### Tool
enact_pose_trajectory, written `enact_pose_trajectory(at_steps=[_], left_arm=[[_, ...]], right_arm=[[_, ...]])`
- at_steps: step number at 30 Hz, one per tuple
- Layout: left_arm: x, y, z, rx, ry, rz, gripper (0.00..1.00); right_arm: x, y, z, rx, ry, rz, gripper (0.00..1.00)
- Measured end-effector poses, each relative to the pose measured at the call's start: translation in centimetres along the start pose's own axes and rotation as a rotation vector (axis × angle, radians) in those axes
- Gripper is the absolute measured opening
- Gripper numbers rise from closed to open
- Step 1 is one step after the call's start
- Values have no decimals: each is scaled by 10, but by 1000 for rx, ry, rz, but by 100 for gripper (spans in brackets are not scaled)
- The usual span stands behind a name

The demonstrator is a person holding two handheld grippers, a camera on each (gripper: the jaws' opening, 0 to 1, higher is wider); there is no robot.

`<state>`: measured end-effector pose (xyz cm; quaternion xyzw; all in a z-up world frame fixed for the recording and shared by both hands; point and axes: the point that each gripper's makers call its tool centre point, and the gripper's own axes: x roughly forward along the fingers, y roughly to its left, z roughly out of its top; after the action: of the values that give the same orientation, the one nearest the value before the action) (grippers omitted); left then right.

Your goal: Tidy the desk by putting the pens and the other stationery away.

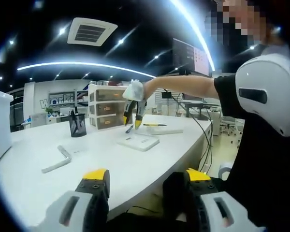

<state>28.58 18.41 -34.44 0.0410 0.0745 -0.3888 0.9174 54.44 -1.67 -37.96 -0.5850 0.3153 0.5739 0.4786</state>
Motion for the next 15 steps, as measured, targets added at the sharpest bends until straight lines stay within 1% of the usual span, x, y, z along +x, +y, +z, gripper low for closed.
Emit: enact_pose_trajectory(at_steps=[4, 6, 15], left_arm=[[0, 0, -2, -2, 5, -7, 61], [0, 1, -2, -4, 6, -7, 61], [-3, 4, -2, -11, 1, -8, 61]], right_arm=[[5, -3, -1, -13, 23, 19, 26], [5, -2, -2, -23, 33, 45, 24], [9, -16, -5, -50, 74, 62, 19]])
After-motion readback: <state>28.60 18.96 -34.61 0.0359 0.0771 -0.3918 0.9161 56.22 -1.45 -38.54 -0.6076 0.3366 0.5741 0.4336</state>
